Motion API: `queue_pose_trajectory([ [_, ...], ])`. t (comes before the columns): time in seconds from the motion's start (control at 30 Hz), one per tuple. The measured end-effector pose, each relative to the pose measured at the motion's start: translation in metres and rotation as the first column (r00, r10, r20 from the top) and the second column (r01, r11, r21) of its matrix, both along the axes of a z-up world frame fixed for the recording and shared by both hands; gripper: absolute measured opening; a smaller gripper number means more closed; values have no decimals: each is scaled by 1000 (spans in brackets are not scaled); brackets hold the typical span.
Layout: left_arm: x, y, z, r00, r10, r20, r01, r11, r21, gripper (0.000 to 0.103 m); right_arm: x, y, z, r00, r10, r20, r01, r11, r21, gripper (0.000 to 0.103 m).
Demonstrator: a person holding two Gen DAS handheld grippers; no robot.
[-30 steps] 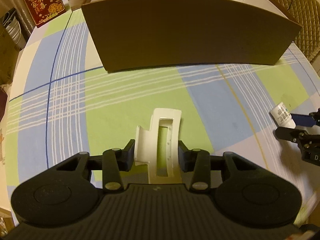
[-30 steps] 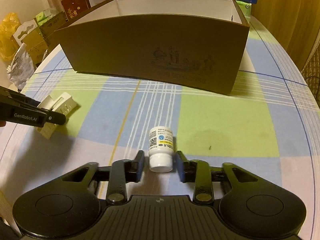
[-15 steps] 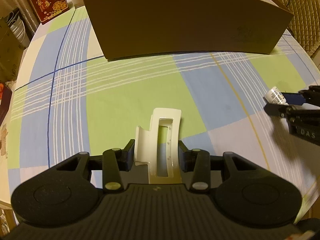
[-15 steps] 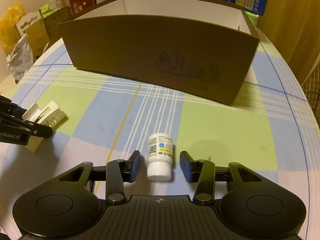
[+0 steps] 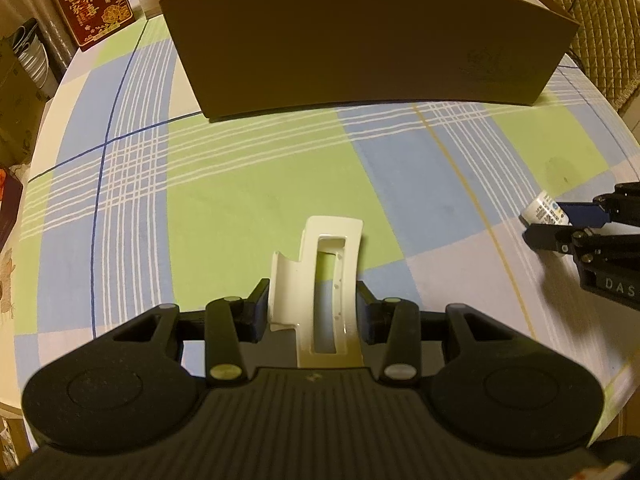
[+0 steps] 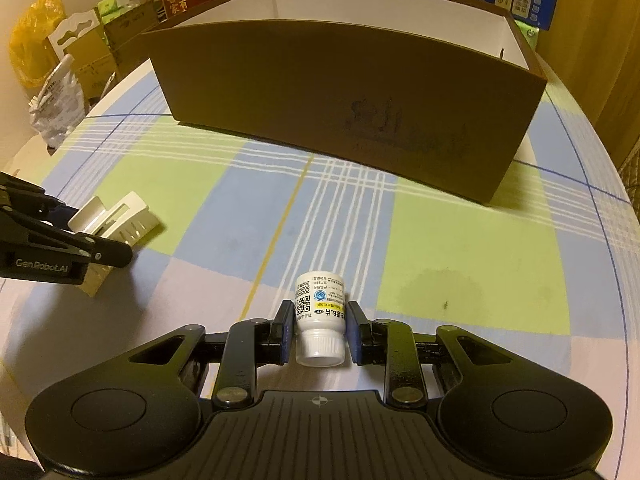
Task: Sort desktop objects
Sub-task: 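Lift the claw clip with the left tool while the right tool lifts the pill bottle, then carry the claw clip into the box with the left tool while the right tool carries the pill bottle in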
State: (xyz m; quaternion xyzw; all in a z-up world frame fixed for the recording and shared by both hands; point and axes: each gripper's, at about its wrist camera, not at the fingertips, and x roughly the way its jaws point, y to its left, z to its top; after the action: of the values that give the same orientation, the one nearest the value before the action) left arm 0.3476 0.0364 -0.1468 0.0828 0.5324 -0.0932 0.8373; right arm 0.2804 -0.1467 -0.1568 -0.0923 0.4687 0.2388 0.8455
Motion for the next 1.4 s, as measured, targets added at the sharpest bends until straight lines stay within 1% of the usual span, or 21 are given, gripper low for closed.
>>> queue_pose_trajectory([
  [0.1, 0, 0, 1, 1000, -5, -7, 4, 1000, -16, 36, -2, -3, 2, 1000, -9, -14, 9, 1000, 12, 24],
  [0.2, 0, -2, 0, 1000, -13, -5, 13, 1000, -10, 36, -3, -7, 2, 999, -20, -29, 21, 999, 29, 24],
  [0.33, -3, 0, 4, 1000, -19, 0, 19, 999, -33, 36, -5, -12, 4, 998, -34, -44, 36, 998, 47, 24],
  [0.57, -8, 4, 22, 999, -20, 41, 23, 997, -68, 36, -6, -17, 12, 998, -34, -54, 39, 995, 92, 24],
  [0.8, -9, 2, 43, 996, -34, 85, 43, 994, -101, 36, -3, -11, 26, 998, -16, -63, 25, 989, 145, 24],
  [1.13, 0, 3, 77, 984, -52, 168, 74, 989, -126, 36, 7, 5, 59, 1000, 12, -16, -8, 974, 225, 24],
  [1.4, 22, 4, 96, 974, -61, 218, 92, 987, -136, 36, 24, 17, 84, 999, 11, 43, -22, 966, 257, 24],
])
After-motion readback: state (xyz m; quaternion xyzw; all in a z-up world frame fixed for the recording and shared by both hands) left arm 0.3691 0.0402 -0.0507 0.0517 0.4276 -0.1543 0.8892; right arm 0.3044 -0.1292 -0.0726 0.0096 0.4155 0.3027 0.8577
